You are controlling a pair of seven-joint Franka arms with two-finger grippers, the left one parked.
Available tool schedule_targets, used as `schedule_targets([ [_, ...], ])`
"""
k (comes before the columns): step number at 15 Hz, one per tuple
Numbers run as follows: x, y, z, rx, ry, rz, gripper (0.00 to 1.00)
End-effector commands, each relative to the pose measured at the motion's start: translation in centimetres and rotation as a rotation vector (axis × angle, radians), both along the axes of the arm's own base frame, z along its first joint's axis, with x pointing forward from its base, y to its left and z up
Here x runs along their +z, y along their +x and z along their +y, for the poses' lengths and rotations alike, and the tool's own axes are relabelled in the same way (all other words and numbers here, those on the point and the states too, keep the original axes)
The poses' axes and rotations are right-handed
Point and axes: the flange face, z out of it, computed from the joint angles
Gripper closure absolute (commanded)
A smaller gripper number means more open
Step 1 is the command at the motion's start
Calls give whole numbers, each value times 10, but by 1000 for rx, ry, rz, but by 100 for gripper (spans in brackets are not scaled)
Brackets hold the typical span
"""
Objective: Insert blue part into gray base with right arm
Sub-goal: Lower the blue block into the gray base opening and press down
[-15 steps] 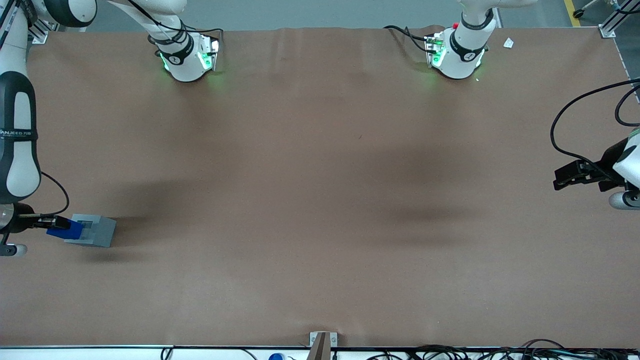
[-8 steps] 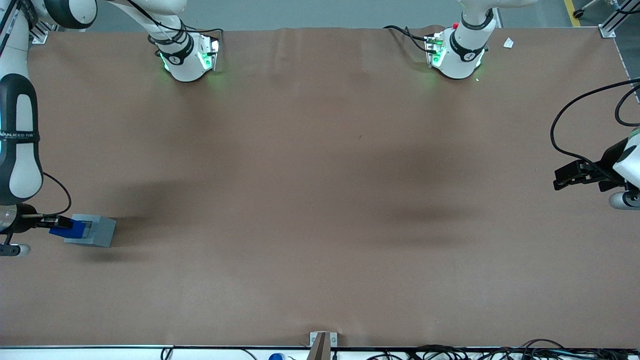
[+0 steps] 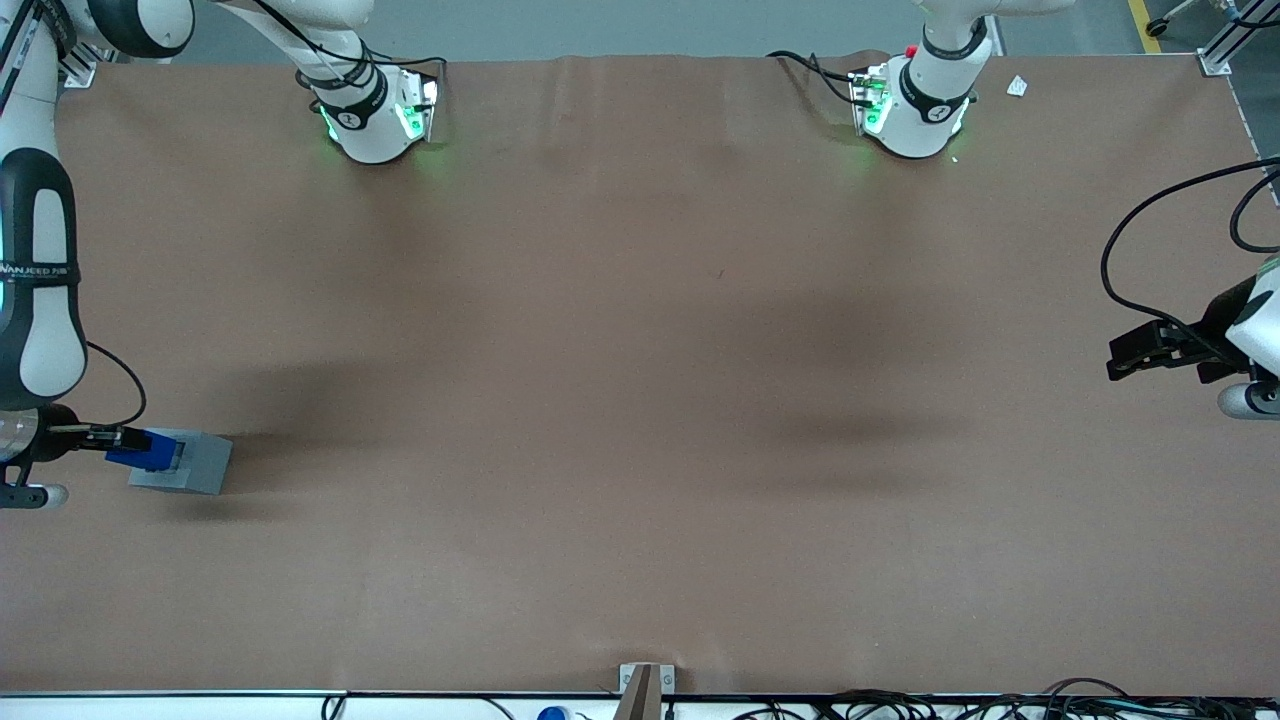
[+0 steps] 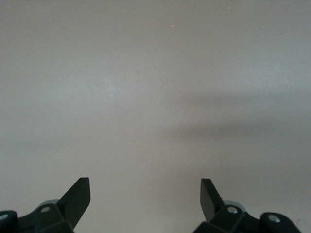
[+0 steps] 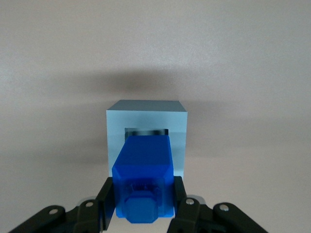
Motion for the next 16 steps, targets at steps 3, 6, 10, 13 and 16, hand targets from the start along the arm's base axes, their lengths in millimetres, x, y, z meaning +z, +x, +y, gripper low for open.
schedule_targets([
  [3, -4, 0, 0, -13, 8, -1, 99],
  [6, -5, 1, 1, -11, 8, -1, 99],
  [10, -9, 1, 1, -11, 9, 3, 99],
  [13, -12, 3, 6, -3, 8, 7, 99],
  [16, -12, 4, 9, 4, 4, 8, 99],
])
